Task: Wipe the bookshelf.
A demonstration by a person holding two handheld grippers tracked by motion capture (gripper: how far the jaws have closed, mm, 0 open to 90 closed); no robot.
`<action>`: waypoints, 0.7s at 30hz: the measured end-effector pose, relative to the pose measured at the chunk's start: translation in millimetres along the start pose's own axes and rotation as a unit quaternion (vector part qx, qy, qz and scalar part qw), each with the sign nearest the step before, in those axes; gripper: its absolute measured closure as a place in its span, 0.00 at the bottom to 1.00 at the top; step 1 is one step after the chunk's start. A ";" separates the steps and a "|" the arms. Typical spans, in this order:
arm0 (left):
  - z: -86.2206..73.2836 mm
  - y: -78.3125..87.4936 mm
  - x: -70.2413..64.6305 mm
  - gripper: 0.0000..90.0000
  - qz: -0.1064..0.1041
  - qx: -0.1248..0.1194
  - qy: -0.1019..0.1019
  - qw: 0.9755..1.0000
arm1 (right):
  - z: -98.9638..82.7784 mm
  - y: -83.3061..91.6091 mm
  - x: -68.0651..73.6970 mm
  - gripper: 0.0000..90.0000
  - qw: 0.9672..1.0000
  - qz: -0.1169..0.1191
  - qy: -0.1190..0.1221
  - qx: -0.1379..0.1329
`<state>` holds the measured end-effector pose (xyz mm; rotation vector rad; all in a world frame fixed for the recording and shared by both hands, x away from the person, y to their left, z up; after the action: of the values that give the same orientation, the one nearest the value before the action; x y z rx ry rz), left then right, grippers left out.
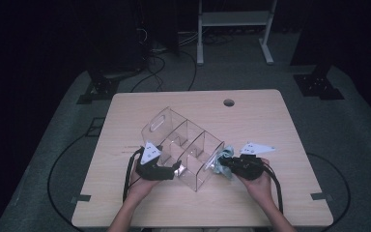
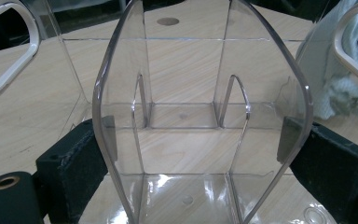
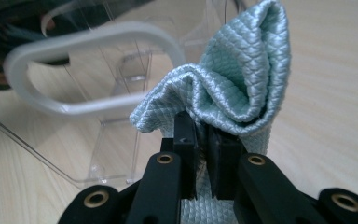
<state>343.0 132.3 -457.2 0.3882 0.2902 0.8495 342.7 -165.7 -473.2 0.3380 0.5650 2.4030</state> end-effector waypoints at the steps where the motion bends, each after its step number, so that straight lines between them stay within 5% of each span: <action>1: 0.1 0.0 0.0 0.09 0.000 0.000 0.000 1.000 | -1.2 -0.8 -0.4 0.92 1.000 0.001 -0.001 0.004; 7: -0.2 -0.7 0.4 0.09 -0.004 0.001 0.002 1.000 | 15.6 10.5 1.4 0.92 1.000 -0.009 0.011 -0.023; 12: 0.3 -1.2 -0.3 0.09 -0.003 0.000 0.001 1.000 | 6.2 5.4 -3.5 0.92 1.000 -0.004 -0.004 -0.014; 21: 0.2 -1.4 -0.4 0.09 -0.003 -0.001 0.001 1.000 | 19.3 14.9 -2.7 0.92 0.999 -0.005 0.002 -0.038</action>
<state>343.8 131.1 -457.5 0.3841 0.2924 0.8451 344.0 -171.9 -449.5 0.2979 0.4749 2.4084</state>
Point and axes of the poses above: each handheld gripper's, and its own axes: y roughly backward along the jaws, z roughly out of its top, x roughly to its left, the point moved 3 cm from there along -y, roughly forward along the jaws, and after that the axes turned 7 degrees about y, right-handed, at the moved point
